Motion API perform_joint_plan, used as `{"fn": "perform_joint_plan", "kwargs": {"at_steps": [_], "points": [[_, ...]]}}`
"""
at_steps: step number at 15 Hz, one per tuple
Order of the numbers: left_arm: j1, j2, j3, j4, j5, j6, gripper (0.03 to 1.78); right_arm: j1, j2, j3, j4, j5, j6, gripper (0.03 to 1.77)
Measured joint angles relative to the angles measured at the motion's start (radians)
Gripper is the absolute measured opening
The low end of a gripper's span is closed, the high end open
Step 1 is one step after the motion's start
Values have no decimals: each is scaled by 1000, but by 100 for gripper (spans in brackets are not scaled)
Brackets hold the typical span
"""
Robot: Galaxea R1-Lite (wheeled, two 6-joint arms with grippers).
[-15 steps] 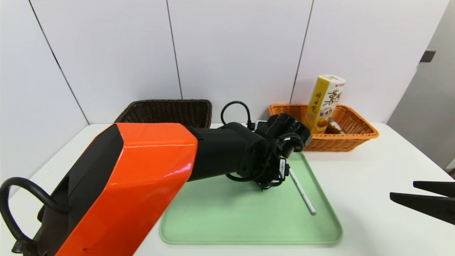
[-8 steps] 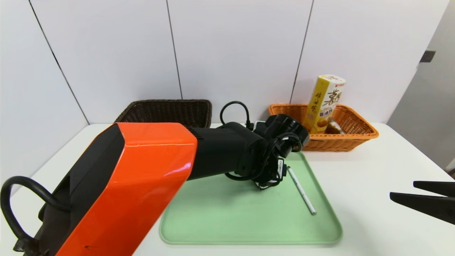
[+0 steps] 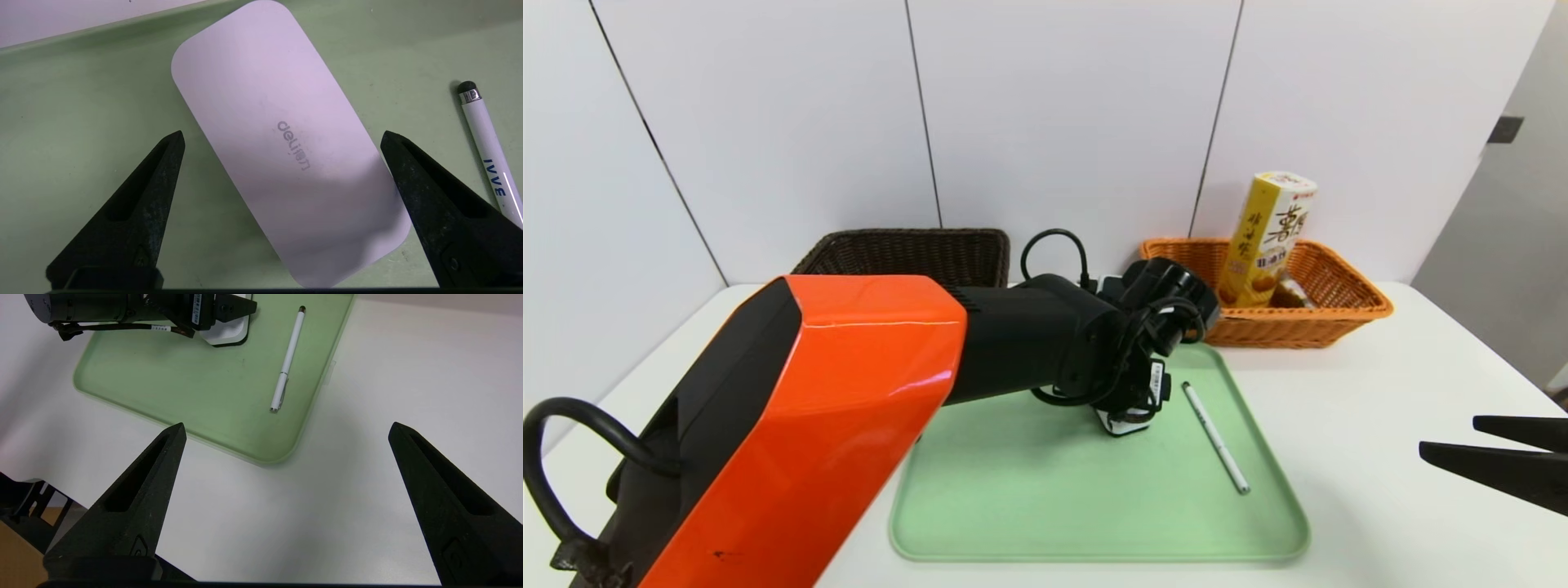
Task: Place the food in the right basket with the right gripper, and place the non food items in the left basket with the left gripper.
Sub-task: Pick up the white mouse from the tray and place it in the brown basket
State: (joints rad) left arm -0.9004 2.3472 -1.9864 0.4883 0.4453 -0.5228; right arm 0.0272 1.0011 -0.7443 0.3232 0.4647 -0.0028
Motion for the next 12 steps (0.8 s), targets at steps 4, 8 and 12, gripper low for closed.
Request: {"fn": "perform_joint_plan", "kwargs": {"at_steps": [4,8,12], "points": [[8,8,0,6,0,1,169,0,-1,0,0,0,1,171],[8,15,0,5,0,1,106,0,-1,0,0,0,1,171],[7,16,0,9,1,1,102,0,-1,-2,0,0,1,171]]}}
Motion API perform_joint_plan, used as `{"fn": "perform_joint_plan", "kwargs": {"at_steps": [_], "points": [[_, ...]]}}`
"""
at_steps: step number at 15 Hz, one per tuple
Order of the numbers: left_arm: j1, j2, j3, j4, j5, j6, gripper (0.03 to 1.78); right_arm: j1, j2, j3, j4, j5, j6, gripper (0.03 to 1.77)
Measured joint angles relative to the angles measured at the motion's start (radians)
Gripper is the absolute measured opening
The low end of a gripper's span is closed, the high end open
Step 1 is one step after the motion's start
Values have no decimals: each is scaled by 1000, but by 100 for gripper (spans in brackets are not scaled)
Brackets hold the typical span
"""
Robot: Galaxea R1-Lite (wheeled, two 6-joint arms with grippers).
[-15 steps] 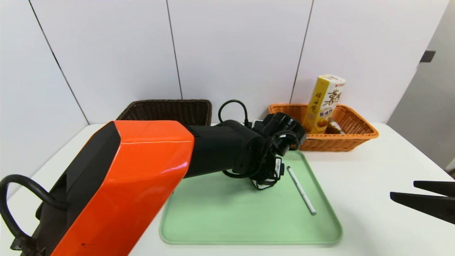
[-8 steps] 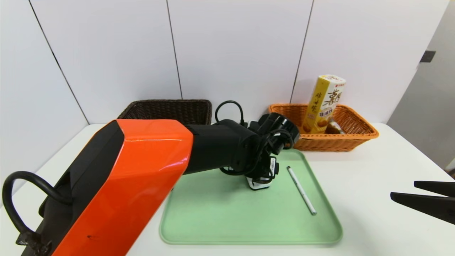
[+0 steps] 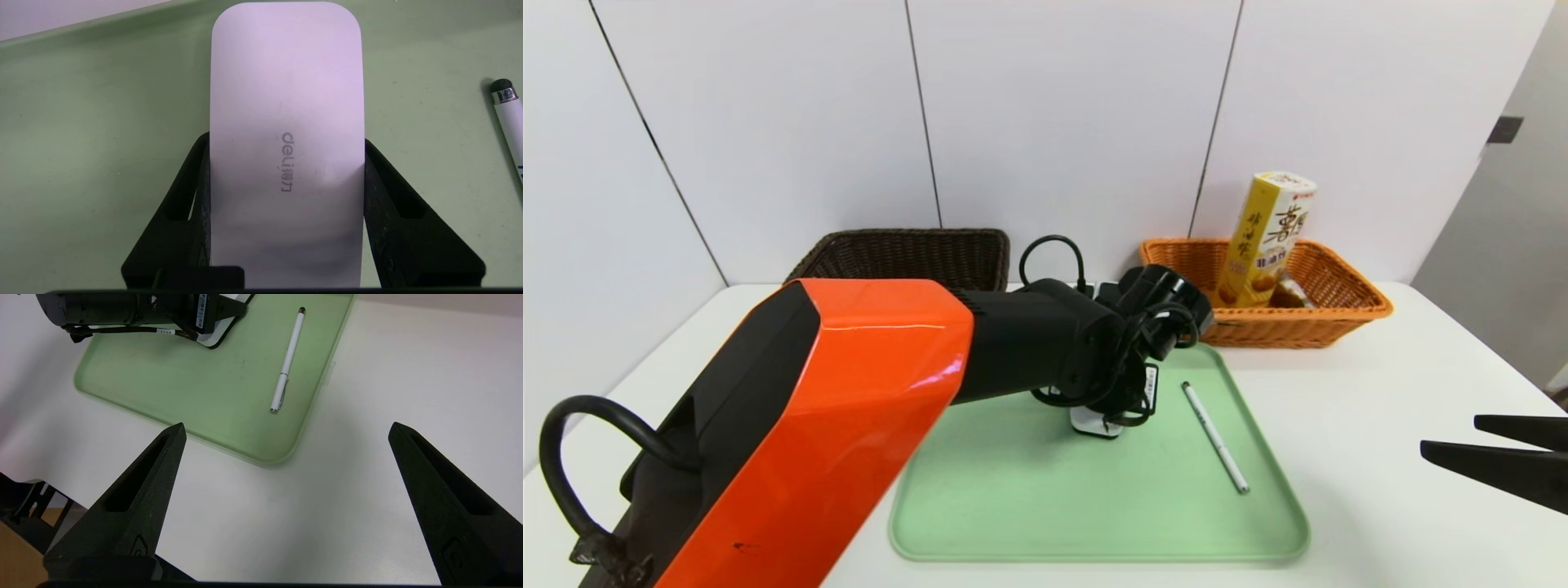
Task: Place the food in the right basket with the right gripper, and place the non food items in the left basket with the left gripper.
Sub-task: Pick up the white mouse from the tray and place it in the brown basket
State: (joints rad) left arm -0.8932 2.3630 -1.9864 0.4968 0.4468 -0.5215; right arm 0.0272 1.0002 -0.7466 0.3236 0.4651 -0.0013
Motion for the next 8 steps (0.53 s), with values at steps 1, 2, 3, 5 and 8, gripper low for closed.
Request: {"fn": "perform_joint_plan", "kwargs": {"at_steps": [1,2,3,5,8], "points": [[-1,-4,0,8,0,0,102,0,0,0,0,0,0,171],[-1,-10,0,23,1,-1,102,0,0,0,0,0,0,171],[-2,-21,0,35,6,-1,102,0,0,0,0,0,0,171],[-7,-53,1,63,23,0,102,0,-1,-1,0,-1,0,171],[-15,-128,1,107,29,30,101,0,-1,-5,0,0,0,171]]}}
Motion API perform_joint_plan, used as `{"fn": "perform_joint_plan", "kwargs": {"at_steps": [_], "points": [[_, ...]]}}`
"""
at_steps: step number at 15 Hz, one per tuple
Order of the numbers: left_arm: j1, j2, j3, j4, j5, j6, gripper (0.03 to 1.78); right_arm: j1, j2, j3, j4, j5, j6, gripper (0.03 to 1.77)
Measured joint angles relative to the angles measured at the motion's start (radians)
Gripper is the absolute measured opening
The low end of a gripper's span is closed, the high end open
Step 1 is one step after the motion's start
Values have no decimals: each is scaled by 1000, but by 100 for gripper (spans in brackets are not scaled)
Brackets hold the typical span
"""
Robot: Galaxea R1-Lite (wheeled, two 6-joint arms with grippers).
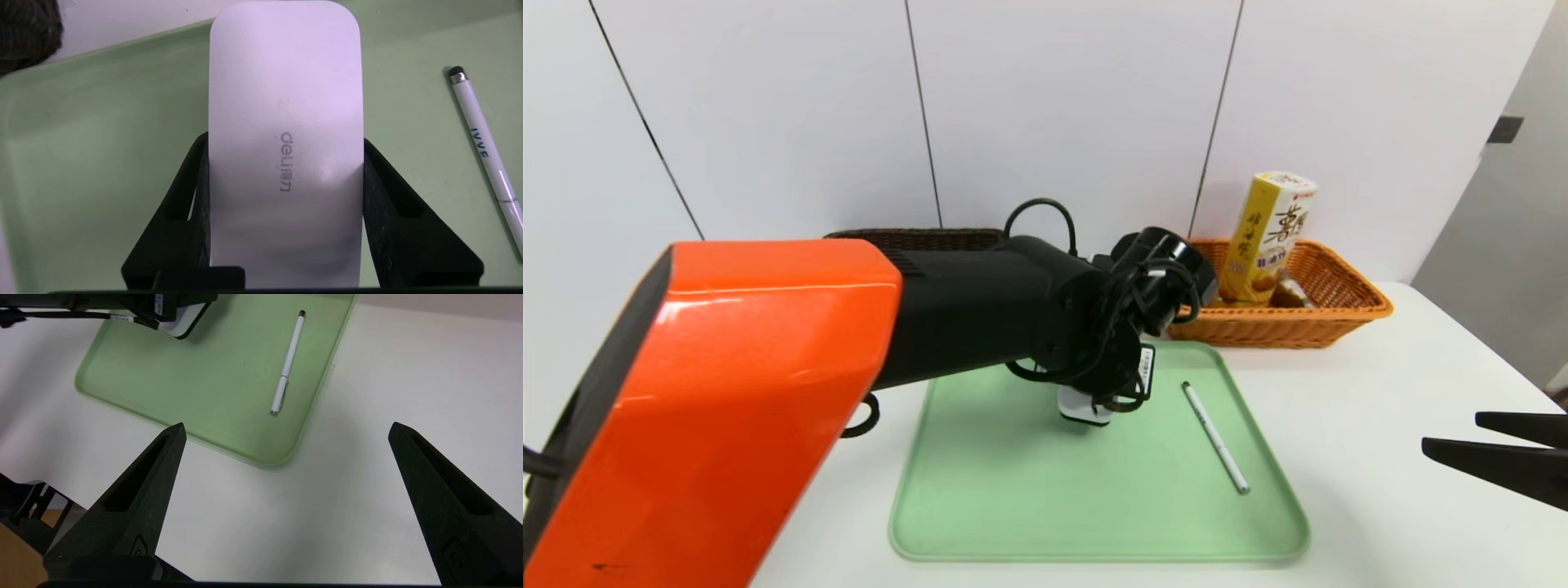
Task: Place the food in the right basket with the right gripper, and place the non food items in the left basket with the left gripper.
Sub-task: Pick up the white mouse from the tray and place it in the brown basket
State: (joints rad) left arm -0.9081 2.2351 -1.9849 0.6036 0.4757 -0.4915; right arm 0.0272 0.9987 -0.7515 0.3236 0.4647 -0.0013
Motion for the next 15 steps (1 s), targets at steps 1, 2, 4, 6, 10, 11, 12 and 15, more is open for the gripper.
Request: {"fn": "perform_joint_plan", "kwargs": {"at_steps": [1,2,4,6,10,11,12,15], "points": [[-1,-31,0,17,0,18,101,0,0,-2,0,0,0,171],[-2,-65,0,32,0,47,101,0,-1,-2,0,0,0,171],[10,-133,0,35,-1,138,101,0,-7,-5,-1,0,0,171],[63,-192,0,30,-4,275,101,0,-11,-5,0,-1,0,171],[219,-253,0,27,-62,571,101,0,-25,-6,0,-2,0,171],[271,-265,0,25,-122,650,101,0,-27,-6,0,-1,0,171],[322,-274,0,23,-187,720,101,0,-29,-5,0,-1,1,171],[478,-275,0,7,-387,931,101,0,-35,0,0,1,-2,171]]}}
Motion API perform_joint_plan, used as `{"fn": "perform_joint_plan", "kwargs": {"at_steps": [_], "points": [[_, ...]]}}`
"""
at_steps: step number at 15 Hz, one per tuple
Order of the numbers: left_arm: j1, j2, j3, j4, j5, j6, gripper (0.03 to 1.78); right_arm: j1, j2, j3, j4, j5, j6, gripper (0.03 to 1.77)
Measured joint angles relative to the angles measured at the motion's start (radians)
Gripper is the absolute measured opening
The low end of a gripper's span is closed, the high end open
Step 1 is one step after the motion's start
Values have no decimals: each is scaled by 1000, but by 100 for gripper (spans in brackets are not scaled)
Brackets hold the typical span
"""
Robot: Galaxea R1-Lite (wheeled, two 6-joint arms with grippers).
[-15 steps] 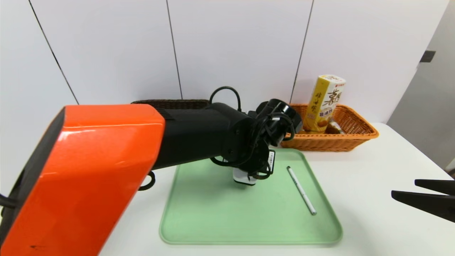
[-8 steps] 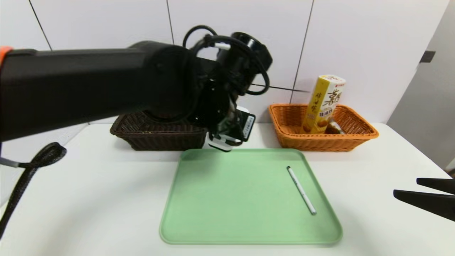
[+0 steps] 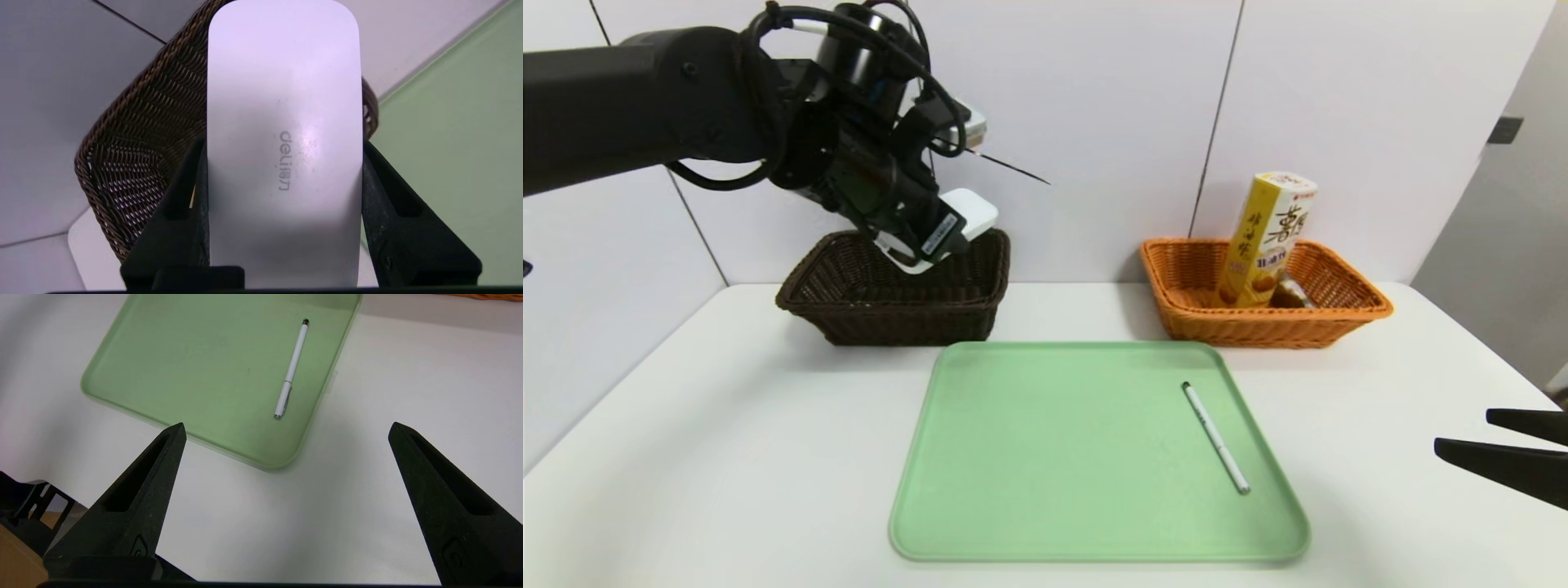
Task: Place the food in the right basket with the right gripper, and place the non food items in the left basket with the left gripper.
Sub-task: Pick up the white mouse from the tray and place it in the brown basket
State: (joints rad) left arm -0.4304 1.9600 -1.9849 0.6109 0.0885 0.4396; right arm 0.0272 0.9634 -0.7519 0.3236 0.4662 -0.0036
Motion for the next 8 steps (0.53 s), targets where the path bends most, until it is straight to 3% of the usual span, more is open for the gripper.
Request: {"fn": "perform_joint_plan", "kwargs": {"at_steps": [2,4,6,8], "points": [[86,23,5,-40,-165,126,101,0,-6,3,-2,0,-1,171],[134,59,9,-95,-270,248,101,0,-7,3,-1,0,-2,171],[156,100,10,-133,-286,340,101,0,-7,4,-1,2,-2,171],[164,138,10,-159,-287,356,101,0,-6,4,-1,2,-2,171]]}}
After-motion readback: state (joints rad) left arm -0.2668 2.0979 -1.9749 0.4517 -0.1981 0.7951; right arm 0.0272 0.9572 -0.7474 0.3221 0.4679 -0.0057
